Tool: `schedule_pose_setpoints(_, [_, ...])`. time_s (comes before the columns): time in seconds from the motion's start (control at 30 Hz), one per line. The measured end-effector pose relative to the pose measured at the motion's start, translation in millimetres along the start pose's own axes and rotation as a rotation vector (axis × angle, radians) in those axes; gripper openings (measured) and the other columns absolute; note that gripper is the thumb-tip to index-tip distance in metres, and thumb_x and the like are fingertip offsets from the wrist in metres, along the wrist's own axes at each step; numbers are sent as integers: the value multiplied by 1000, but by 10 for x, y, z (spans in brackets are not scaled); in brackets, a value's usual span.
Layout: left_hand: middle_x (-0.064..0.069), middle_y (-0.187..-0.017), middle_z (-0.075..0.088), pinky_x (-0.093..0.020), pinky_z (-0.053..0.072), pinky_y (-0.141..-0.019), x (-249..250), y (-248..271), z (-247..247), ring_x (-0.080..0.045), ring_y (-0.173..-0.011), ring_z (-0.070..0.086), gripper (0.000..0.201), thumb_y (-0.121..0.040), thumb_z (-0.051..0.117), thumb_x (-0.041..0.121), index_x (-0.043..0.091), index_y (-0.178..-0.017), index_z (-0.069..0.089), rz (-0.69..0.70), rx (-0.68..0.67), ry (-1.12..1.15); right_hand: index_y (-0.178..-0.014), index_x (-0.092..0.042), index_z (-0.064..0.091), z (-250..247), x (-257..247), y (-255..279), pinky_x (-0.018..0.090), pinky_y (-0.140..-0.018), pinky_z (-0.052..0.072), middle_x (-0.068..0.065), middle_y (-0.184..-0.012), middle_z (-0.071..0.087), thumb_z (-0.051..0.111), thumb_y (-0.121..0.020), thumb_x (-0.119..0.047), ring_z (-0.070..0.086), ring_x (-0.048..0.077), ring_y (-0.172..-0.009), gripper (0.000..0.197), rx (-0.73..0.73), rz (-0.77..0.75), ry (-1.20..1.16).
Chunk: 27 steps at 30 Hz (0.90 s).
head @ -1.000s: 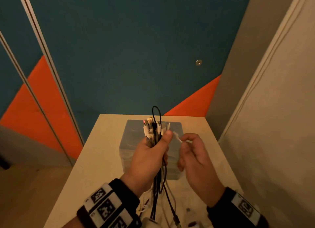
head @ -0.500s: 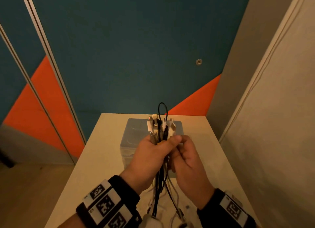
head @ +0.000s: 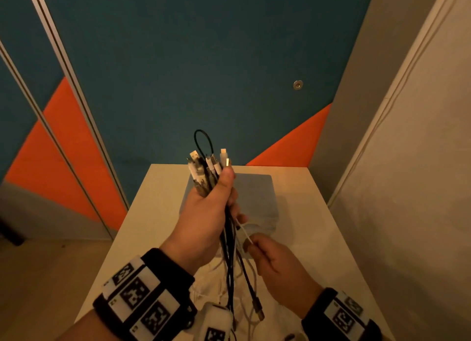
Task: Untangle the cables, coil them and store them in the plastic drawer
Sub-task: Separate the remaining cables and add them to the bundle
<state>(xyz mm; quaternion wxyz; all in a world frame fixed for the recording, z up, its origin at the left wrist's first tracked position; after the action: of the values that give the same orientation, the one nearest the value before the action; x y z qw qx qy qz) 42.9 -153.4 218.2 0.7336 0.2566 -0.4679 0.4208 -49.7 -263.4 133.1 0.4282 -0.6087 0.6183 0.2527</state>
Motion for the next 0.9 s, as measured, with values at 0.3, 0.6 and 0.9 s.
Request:
schedule_pose_setpoints(0.3, [1,-57,33,-25,33,-44,128,5,-84,-13,-45,31,22,-84,71,30,18,-78,54,45,-90,-126,-104,-33,59,-123,481,182,24,-69,51,-9,-74,60,47,-100,-22,59,7,-70,17,-13,183,-82])
schedule_pose_setpoints(0.6, [-2,-53,32,-25,32,-40,67,87,-221,-16,-42,29,28,-91,63,7,23,-69,61,30,-114,-181,-125,-22,52,-752,2186,851,25,-89,44,1,-114,52,50,-97,-26,53,16,-94,28,-104,798,540])
schedule_pose_setpoints(0.9, [2,-51,33,-22,31,-40,23,140,-332,-13,-39,29,24,-85,65,14,25,-65,59,0,-136,-225,-142,-33,35,-270,2582,865,40,-104,41,4,-145,33,45,-96,-38,42,31,-126,47,-186,907,707])
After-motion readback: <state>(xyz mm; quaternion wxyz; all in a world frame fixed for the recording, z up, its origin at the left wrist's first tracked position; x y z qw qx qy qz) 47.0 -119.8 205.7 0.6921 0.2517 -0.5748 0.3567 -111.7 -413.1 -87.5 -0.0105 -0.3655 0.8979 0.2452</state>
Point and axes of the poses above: each hand's wrist, its own y-axis away from the middle knuckle, its own z-axis out of the palm, x = y × z, the point moved 3 cm from there along -y, towards the middle knuckle
